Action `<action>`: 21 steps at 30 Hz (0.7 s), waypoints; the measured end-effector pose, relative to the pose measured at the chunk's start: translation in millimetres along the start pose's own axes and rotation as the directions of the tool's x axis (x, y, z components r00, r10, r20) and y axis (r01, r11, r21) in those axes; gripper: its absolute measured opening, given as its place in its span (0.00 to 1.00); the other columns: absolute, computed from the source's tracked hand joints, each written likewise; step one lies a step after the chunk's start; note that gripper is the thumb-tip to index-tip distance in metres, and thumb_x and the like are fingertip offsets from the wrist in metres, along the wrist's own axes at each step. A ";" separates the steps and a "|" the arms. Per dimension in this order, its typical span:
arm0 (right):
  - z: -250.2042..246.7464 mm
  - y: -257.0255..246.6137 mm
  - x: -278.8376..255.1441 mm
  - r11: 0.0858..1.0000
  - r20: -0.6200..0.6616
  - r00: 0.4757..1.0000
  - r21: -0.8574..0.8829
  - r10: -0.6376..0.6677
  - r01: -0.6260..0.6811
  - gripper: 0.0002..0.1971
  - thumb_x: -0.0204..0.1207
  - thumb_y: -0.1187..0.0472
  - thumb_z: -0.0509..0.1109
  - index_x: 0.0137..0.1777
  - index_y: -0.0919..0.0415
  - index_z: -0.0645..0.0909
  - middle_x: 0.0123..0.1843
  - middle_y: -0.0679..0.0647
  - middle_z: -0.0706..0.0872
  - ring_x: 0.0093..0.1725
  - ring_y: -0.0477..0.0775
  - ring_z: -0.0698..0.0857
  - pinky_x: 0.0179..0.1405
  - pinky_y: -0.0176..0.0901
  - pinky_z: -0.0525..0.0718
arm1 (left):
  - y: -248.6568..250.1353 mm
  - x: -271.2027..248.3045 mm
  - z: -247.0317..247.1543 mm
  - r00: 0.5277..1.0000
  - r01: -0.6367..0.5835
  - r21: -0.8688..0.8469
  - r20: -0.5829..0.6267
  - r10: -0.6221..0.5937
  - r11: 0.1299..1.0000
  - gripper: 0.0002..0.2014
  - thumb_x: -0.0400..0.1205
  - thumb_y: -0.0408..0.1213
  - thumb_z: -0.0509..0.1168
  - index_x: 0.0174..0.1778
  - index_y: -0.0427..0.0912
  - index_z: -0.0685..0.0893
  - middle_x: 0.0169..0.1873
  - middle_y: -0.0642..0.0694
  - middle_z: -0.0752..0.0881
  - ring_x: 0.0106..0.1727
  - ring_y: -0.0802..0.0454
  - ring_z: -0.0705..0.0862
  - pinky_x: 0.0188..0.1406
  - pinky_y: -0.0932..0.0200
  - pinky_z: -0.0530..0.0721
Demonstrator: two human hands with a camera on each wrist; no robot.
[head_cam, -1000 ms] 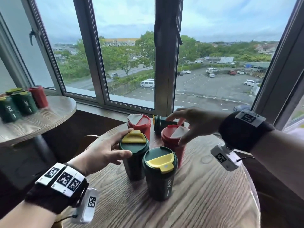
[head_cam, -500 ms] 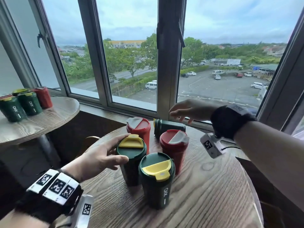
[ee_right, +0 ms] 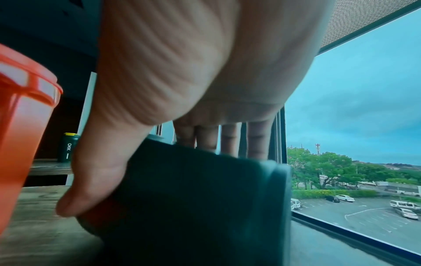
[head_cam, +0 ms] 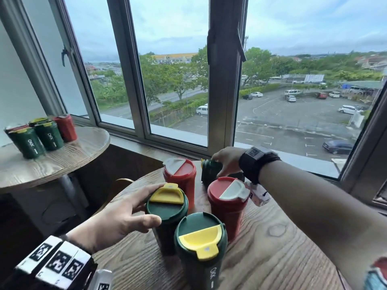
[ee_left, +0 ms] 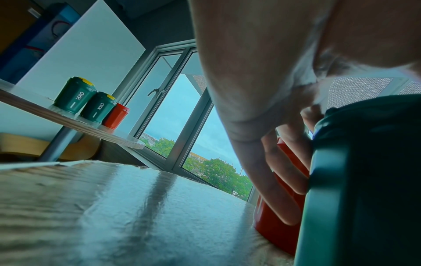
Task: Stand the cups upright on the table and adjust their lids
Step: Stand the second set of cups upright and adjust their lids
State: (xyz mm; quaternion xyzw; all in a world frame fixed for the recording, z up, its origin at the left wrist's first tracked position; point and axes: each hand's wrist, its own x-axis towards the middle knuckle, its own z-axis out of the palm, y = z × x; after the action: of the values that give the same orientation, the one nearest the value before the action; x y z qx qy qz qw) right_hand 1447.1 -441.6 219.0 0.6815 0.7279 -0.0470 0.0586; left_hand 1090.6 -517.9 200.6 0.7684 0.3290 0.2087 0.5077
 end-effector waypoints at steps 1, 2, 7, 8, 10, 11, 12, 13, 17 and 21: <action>1.9 -1.2 0.6 1.000 -0.018 1.000 0.010 -0.005 0.005 0.36 0.68 0.38 0.82 0.73 0.54 0.82 0.67 0.52 0.88 0.65 0.57 0.85 0.62 0.46 0.84 | -1.0 -0.1 -0.3 1.000 -0.004 -0.001 -0.003 0.004 1.000 0.38 0.69 0.54 0.78 0.78 0.69 0.76 0.75 0.56 0.83 0.71 0.52 0.86 0.58 0.48 0.88; 3.7 -1.8 0.8 1.000 -0.033 0.999 0.028 -0.009 0.010 0.35 0.67 0.38 0.82 0.71 0.55 0.84 0.64 0.53 0.89 0.63 0.58 0.85 0.59 0.45 0.84 | -1.7 -0.4 -0.3 1.000 -0.007 -0.004 -0.006 0.007 1.000 0.38 0.69 0.54 0.78 0.78 0.69 0.76 0.76 0.56 0.83 0.72 0.53 0.86 0.58 0.47 0.88; 12.4 13.2 -10.3 0.911 -0.162 0.987 0.409 0.012 0.056 0.31 0.64 0.49 0.87 0.66 0.53 0.81 0.53 0.50 0.89 0.52 0.53 0.88 0.45 0.39 0.85 | -3.1 -0.4 -0.7 1.000 -0.026 -0.022 0.008 0.026 0.999 0.37 0.71 0.53 0.77 0.79 0.67 0.76 0.76 0.57 0.83 0.74 0.56 0.84 0.57 0.51 0.89; 13.9 18.0 -13.9 0.868 -0.187 0.982 0.489 0.004 0.090 0.36 0.63 0.51 0.87 0.71 0.52 0.78 0.55 0.50 0.89 0.54 0.52 0.88 0.48 0.38 0.85 | -2.9 -0.1 -0.9 1.000 -0.028 -0.025 0.010 0.029 0.999 0.37 0.71 0.53 0.77 0.79 0.67 0.76 0.76 0.57 0.83 0.74 0.56 0.84 0.57 0.51 0.88; 18.1 27.3 -20.4 0.762 -0.224 0.974 0.627 -0.022 0.162 0.47 0.56 0.52 0.88 0.77 0.48 0.72 0.60 0.51 0.90 0.59 0.53 0.90 0.60 0.47 0.89 | -2.5 0.5 -1.2 0.999 -0.028 -0.028 0.016 0.029 0.999 0.38 0.71 0.53 0.77 0.79 0.66 0.76 0.76 0.56 0.83 0.75 0.56 0.84 0.56 0.54 0.88; 20.8 31.8 -23.6 0.721 -0.236 0.972 0.670 -0.023 0.179 0.49 0.54 0.52 0.88 0.78 0.46 0.70 0.61 0.52 0.91 0.61 0.53 0.91 0.63 0.51 0.89 | -2.6 0.7 -1.1 0.999 -0.026 -0.032 0.019 0.027 0.999 0.38 0.71 0.53 0.77 0.79 0.66 0.76 0.76 0.56 0.84 0.75 0.56 0.84 0.55 0.56 0.88; 23.4 34.7 -28.1 0.697 -0.245 0.969 0.692 -0.018 0.188 0.50 0.54 0.53 0.89 0.78 0.45 0.70 0.62 0.52 0.91 0.62 0.53 0.91 0.64 0.52 0.89 | -2.2 0.5 -0.9 0.999 -0.024 -0.035 0.023 0.025 0.999 0.38 0.70 0.53 0.77 0.79 0.66 0.76 0.75 0.55 0.84 0.74 0.56 0.84 0.54 0.56 0.89; 26.6 36.8 -32.4 0.675 -0.253 0.967 0.711 -0.013 0.195 0.49 0.56 0.56 0.90 0.77 0.47 0.70 0.62 0.52 0.91 0.61 0.52 0.91 0.62 0.50 0.90 | -2.0 0.3 -0.5 0.999 -0.023 -0.035 0.025 0.024 0.999 0.37 0.70 0.53 0.77 0.78 0.66 0.76 0.74 0.55 0.85 0.73 0.56 0.85 0.54 0.56 0.89; 40.5 43.1 -49.9 0.554 -0.268 0.962 0.809 0.047 0.198 0.43 0.63 0.76 0.87 0.76 0.59 0.71 0.59 0.55 0.89 0.53 0.47 0.91 0.51 0.35 0.88 | -0.8 0.6 0.3 1.000 -0.011 -0.042 0.023 0.011 0.999 0.38 0.69 0.53 0.77 0.78 0.66 0.76 0.73 0.53 0.86 0.73 0.54 0.85 0.57 0.50 0.87; 44.9 44.1 -57.4 0.528 -0.272 0.961 0.824 0.047 0.207 0.43 0.64 0.78 0.85 0.77 0.60 0.70 0.59 0.53 0.88 0.54 0.43 0.90 0.50 0.34 0.88 | -0.1 0.3 0.4 1.000 0.000 -0.028 0.015 0.000 1.000 0.39 0.68 0.55 0.78 0.78 0.67 0.76 0.72 0.53 0.87 0.72 0.53 0.86 0.58 0.49 0.87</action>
State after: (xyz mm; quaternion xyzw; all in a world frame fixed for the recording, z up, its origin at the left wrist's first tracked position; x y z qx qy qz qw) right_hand 1495.7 -502.0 183.7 0.5898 0.6454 -0.3059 -0.3769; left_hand 1091.0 -517.8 200.4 0.7626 0.3223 0.2078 0.5210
